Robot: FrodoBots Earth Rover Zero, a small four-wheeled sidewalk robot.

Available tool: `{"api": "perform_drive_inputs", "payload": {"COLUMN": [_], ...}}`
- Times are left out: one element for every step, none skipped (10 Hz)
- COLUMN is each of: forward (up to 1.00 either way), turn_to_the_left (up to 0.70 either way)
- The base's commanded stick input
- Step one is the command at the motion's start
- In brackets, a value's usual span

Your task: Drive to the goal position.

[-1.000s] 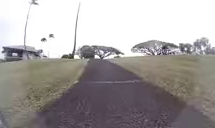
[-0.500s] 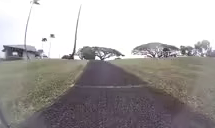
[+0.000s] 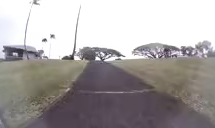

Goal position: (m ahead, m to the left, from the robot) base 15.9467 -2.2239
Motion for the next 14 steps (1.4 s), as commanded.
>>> {"api": "perform_drive_inputs", "payload": {"forward": [0.70,0.70,0.70,0.70,0.70,0.70,0.70,0.70,0.70,0.70,0.70,0.70,0.70,0.70], "turn_to_the_left": [0.00,0.00,0.00,0.00,0.00,0.00,0.00,0.00,0.00,0.00,0.00,0.00,0.00,0.00]}}
